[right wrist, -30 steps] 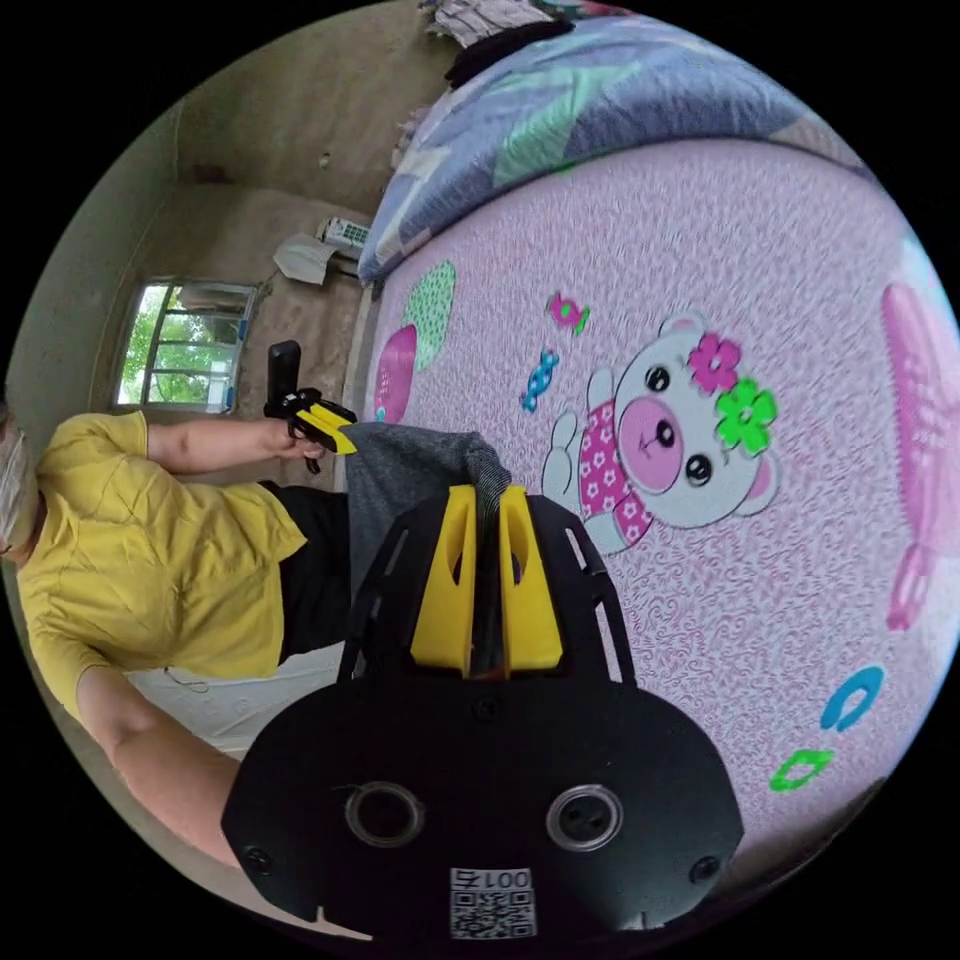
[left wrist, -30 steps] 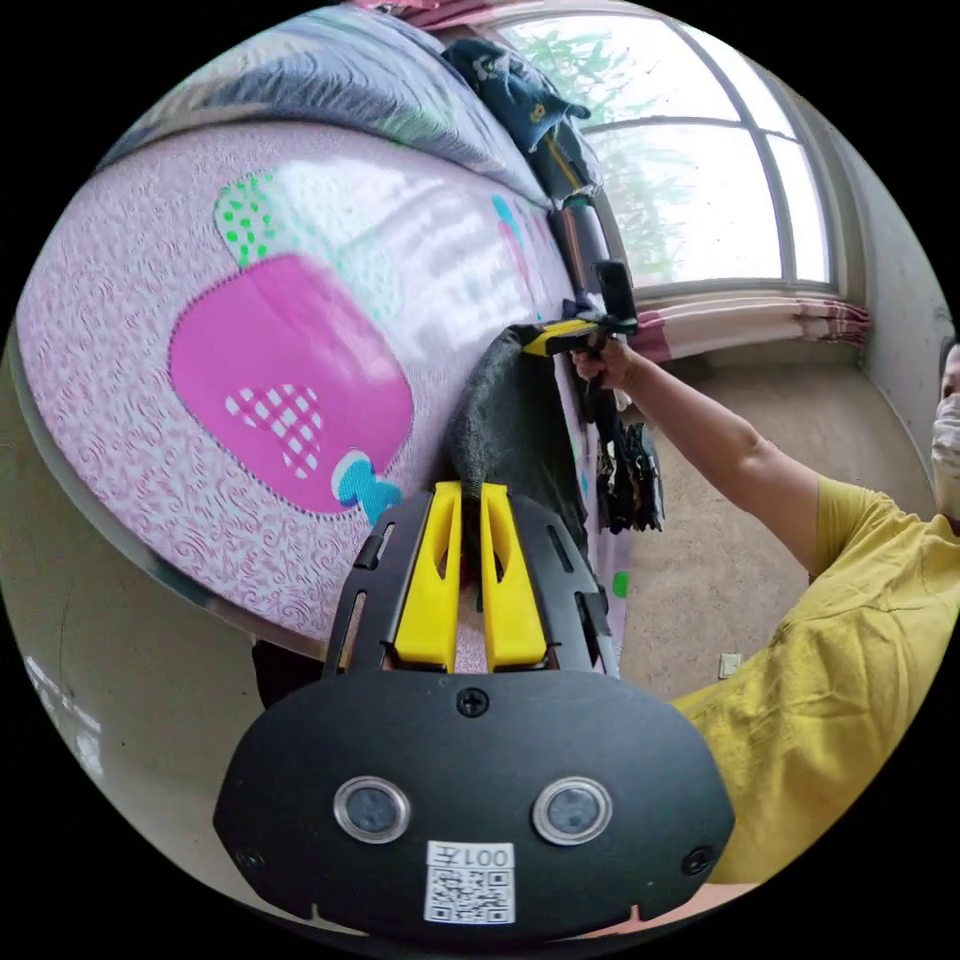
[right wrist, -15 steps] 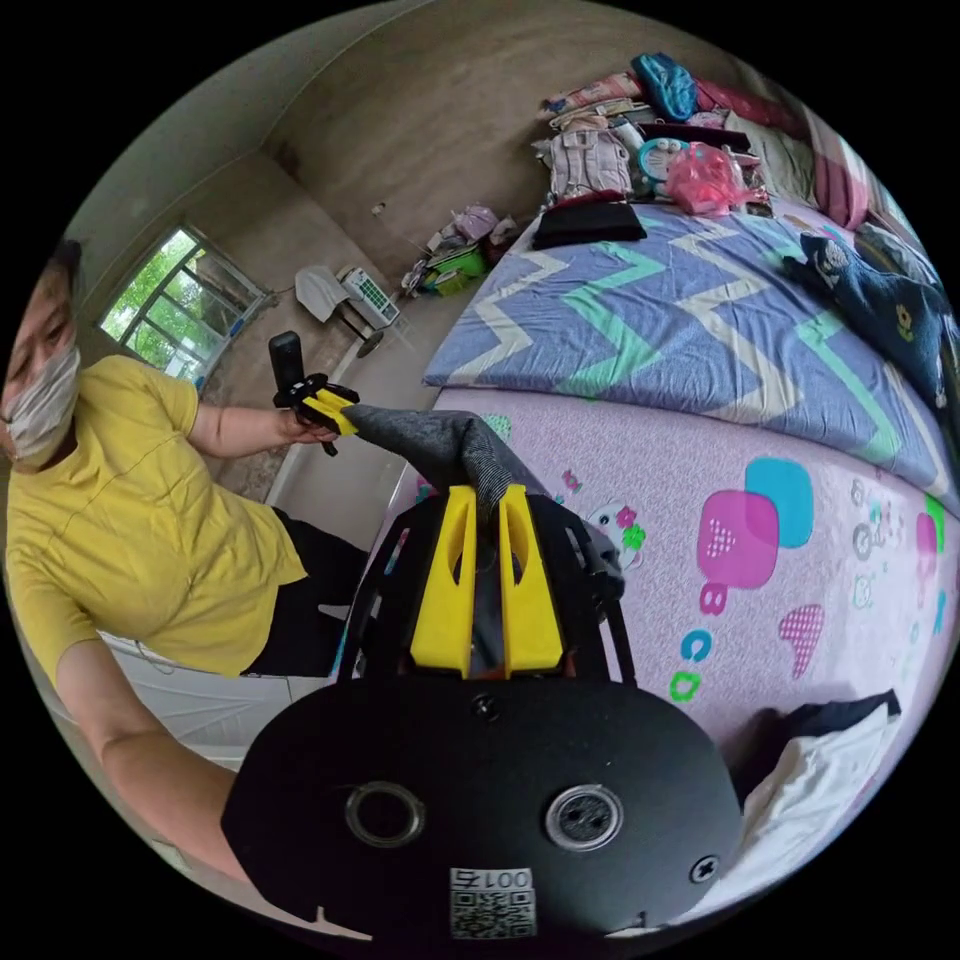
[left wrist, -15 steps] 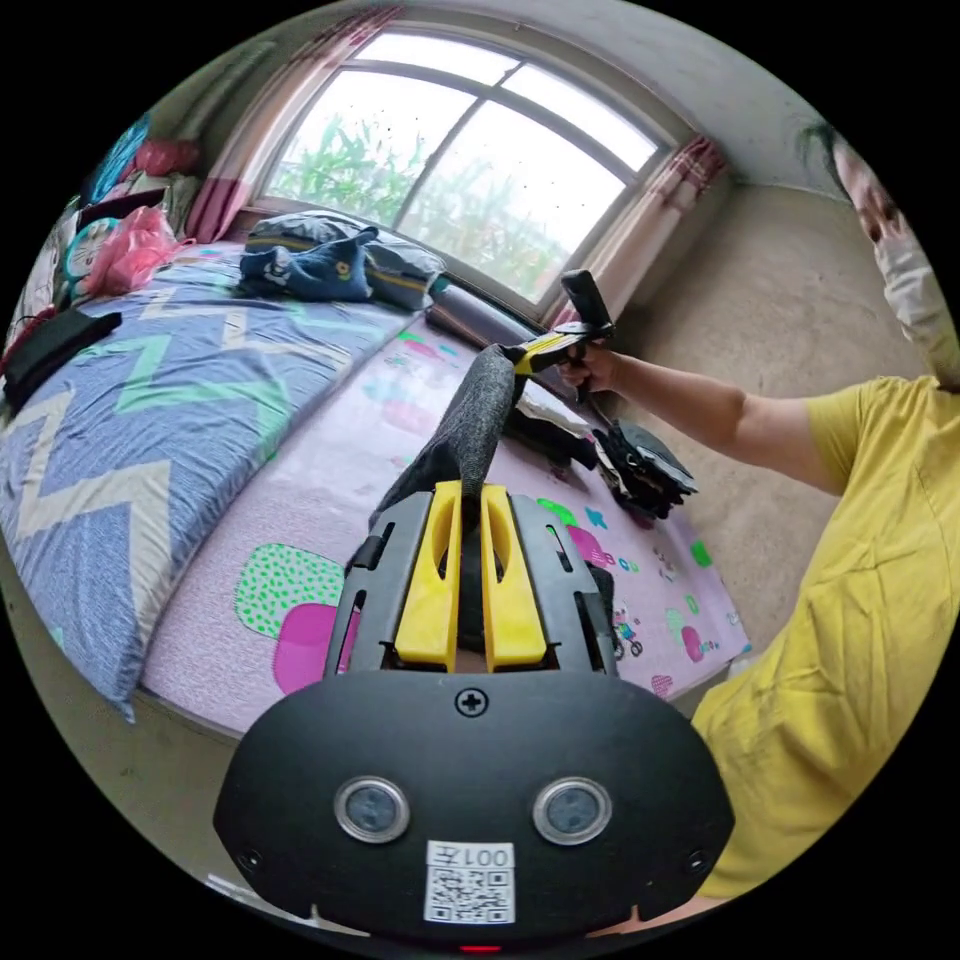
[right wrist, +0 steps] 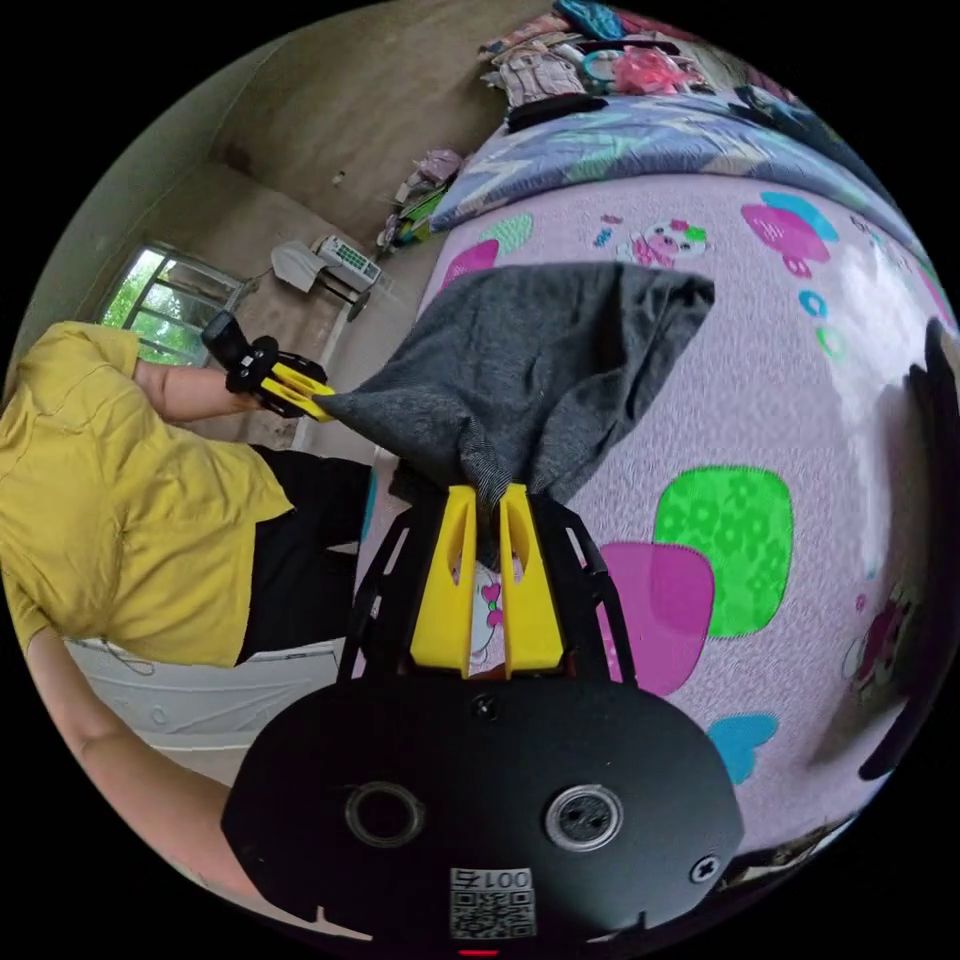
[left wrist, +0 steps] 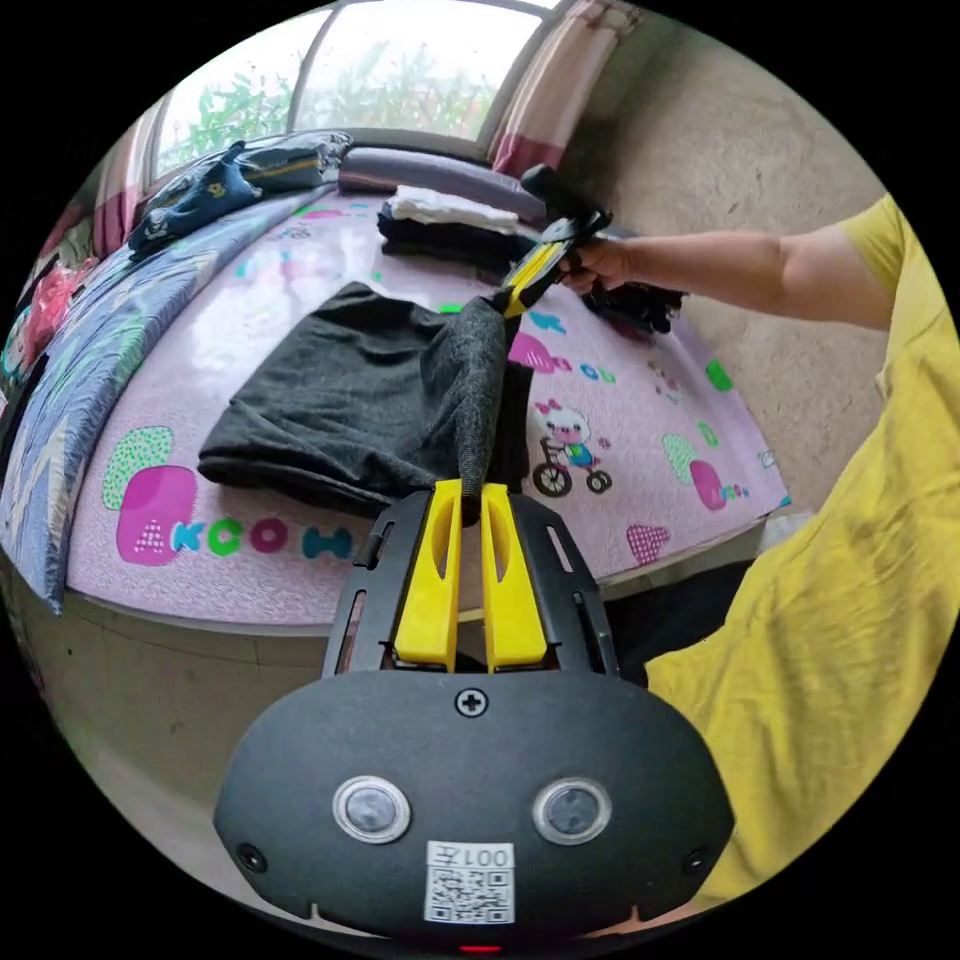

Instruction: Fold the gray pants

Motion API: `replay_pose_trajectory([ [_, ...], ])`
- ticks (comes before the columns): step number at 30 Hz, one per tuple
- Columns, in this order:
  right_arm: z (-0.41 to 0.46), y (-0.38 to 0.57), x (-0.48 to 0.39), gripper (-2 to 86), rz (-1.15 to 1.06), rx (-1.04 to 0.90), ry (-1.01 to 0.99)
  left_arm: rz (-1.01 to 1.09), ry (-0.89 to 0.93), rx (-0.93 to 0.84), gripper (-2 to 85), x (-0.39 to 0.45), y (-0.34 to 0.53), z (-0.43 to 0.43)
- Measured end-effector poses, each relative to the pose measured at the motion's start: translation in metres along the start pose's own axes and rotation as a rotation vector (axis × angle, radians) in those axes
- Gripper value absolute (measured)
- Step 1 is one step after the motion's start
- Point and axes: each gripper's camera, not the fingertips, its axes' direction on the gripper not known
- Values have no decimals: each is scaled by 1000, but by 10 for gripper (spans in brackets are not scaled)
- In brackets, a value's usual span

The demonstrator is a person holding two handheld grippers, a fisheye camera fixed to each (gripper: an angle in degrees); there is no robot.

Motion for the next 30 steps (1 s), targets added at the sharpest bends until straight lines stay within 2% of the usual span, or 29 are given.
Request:
replay_pose_trajectory([
  [3, 32, 17, -3, 40, 31, -69, 24, 39, -63, -124, -1, 36, 2, 47],
  [6, 37, 20, -10, 50, 28, -44, 24, 63, -135, -215, 1, 59, 3, 85],
  [11, 25, 15, -22, 75, -4, -83, 10, 17, -149, -241, 5, 75, -1, 109],
  [15, -12, 18, -31, 68, -1, 2, 0, -47, -131, -158, 5, 86, 7, 95],
  [19, -51, -1, -49, 31, -27, 226, -26, -108, -152, -1, 1, 95, -1, 71],
  [23, -37, -45, -70, 13, -46, 288, 25, -142, -167, 137, -9, 92, -27, 69],
  [27, 3, -73, -65, 6, 11, 181, 20, -171, -81, 200, -12, 86, -49, 83],
  [30, 54, -82, -59, 4, 38, -31, 52, -187, -61, 129, -13, 82, -48, 100],
])
